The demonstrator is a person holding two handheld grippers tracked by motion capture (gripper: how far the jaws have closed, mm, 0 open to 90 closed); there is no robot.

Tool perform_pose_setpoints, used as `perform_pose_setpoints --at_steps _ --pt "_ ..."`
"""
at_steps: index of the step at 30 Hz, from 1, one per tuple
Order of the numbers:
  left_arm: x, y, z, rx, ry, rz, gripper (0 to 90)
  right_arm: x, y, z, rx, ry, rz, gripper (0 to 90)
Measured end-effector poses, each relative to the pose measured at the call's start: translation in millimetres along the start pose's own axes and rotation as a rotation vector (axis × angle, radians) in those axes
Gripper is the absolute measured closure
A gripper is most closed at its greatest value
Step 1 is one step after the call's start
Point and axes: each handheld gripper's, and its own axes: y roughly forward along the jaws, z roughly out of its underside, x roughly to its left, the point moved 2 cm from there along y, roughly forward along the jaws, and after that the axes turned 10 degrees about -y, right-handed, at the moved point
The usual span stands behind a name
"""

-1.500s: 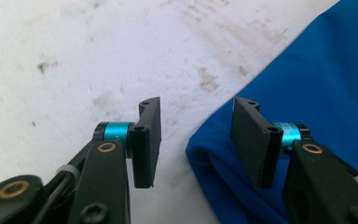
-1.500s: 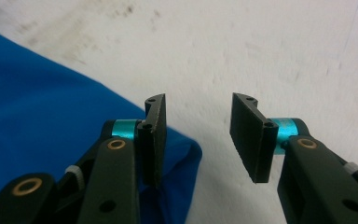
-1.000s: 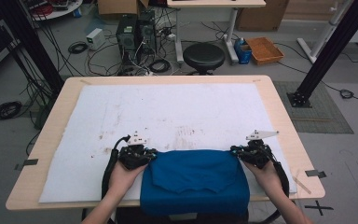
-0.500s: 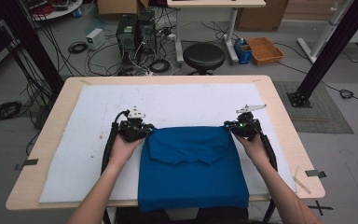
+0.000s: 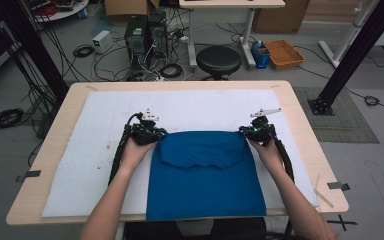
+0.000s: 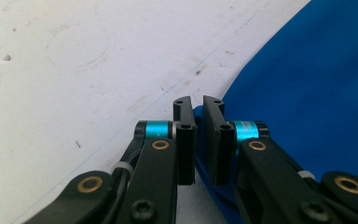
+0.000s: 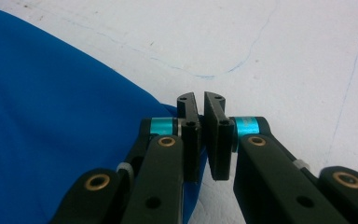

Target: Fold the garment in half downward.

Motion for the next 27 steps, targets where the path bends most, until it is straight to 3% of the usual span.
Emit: perform_pose_setpoints --at_steps 6,9,13,17,18,22,23,24,25,26,27 --pt "-1.5 2.6 -4.1 0.006 0.012 -0.009 83.2 1.0 -0.2 -0.4 0.006 -0.015 0.015 85.2" --pt "-2.5 -0.2 -4.3 0.003 -0.003 -0.025 76.0 1.7 -0.7 -0.5 0.011 -0.024 0.023 78.5" --pt "-7.5 -16.9 -1.8 -0.048 -0.034 -0.064 61.1 4.0 -10.2 -1.3 -0.004 -0.026 0.063 67.9" --pt "-17.6 -34.9 7.1 -0.067 -0.050 -0.082 58.6 11.1 -30.7 2.1 -0.043 -0.023 0.094 63.8" --pt "-27.4 -44.2 16.8 -0.059 -0.058 -0.088 58.7 13.9 -35.6 4.1 -0.034 -0.014 0.091 60.9" --pt "-45.7 -53.9 38.9 -0.030 -0.124 -0.053 59.3 30.3 -50.9 19.0 -0.053 0.017 0.060 60.0" --pt "-45.7 -53.9 38.9 -0.030 -0.124 -0.053 59.3 35.2 -54.5 23.4 -0.058 0.017 0.057 61.2" --pt "-51.4 -52.4 47.1 -0.028 -0.170 -0.025 59.3 40.0 -57.5 27.6 -0.063 0.020 0.050 61.9" --pt "-51.4 -52.4 47.1 -0.028 -0.170 -0.025 59.3 40.0 -57.5 27.6 -0.063 0.020 0.050 61.9" --pt "-53.6 -48.2 51.7 0.001 -0.204 -0.003 59.3 47.3 -59.5 35.3 -0.054 0.036 0.022 61.9" --pt "-55.0 -45.7 52.9 0.000 -0.213 -0.001 59.3 49.8 -58.7 38.4 -0.044 0.041 0.005 61.9"
